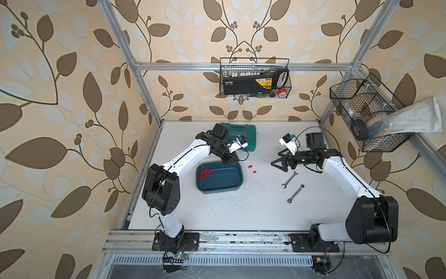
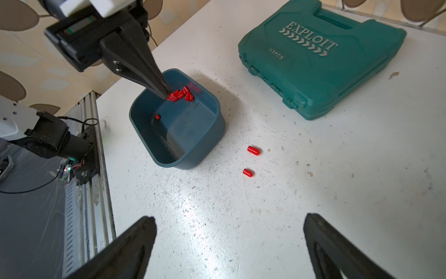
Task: Take the screw protection sleeves out of the storage box
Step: Place the screw protection sleeve at the center of the board.
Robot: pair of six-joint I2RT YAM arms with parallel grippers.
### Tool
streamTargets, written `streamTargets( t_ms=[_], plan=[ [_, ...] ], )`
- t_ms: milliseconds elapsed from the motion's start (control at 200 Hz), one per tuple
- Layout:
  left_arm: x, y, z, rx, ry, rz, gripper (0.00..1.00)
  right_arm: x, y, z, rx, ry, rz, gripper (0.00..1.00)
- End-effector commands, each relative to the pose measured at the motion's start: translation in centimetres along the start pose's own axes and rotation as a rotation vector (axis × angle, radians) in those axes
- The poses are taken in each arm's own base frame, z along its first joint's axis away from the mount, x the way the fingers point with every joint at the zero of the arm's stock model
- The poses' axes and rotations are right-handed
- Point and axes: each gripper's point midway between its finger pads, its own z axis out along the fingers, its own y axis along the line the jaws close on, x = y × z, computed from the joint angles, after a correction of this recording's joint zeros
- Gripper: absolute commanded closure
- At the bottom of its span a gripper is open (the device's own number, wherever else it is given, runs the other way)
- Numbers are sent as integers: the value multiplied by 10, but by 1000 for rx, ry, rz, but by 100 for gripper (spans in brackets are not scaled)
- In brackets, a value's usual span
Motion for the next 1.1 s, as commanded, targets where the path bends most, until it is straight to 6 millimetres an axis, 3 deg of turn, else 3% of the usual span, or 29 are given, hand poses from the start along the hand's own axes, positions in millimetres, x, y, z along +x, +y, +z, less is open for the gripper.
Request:
streamTargets(
  t_ms=[0, 300, 705, 895, 1095],
  plan=[
    [-11, -8, 23, 62, 8, -12, 100, 9, -2, 2, 57, 39, -53, 1],
    [-18, -1, 79, 68, 84, 41, 100, 42, -16, 9, 255, 202, -105, 1],
    [1, 20, 137, 20, 228, 66, 96, 42, -45, -5, 389, 177, -3, 1],
    [5, 31, 153, -22, 255, 57, 90, 43, -50, -12, 395, 162, 27, 1],
    [3, 28, 152, -19, 261, 58, 75, 43, -50, -12, 392, 160, 31, 1]
  ],
)
